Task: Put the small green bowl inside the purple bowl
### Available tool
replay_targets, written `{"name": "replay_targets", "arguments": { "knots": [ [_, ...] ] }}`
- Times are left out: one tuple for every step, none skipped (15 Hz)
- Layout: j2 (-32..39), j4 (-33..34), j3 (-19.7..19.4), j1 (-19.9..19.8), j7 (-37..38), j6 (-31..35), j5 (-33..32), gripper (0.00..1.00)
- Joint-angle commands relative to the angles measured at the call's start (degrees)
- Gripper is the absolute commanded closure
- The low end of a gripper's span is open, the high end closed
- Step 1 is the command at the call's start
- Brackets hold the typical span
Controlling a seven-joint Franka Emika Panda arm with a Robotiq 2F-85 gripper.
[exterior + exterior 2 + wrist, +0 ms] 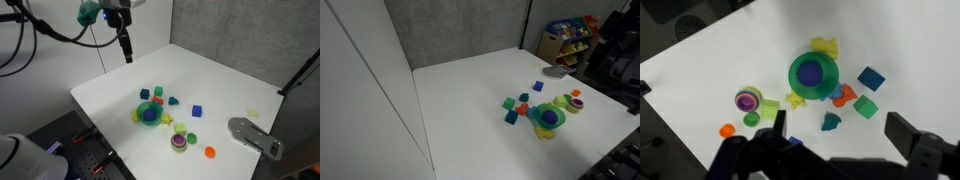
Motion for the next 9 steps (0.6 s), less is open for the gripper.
{"name": "replay_targets", "arguments": {
  "knots": [
    [4.5,-0.4,-3.8,-2.0,-2.9,6.2,-0.7,0.0],
    [6.1,-0.5,-5.2,-2.6,-4.0,7.9,-0.5,0.0],
    [7.7,-0.4,-6.5,-3.1,-5.0,9.2,0.0,0.0],
    [9.4,-0.1,-7.9,-3.6,-5.9,10.4,0.5,0.0],
    [11.2,0.2,-9.1,-4.0,-6.9,11.3,1.0,0.0],
    [12.7,0.5,-10.1,-4.3,-7.6,12.0,1.2,0.0],
    [14.1,0.8,-11.0,-4.5,-8.2,12.7,1.4,0.0],
    [15.2,1.2,-11.6,-4.6,-8.7,12.9,1.4,0.0],
    [15.3,1.5,-12.0,-4.4,-9.2,12.0,1.8,0.0]
  ]
}}
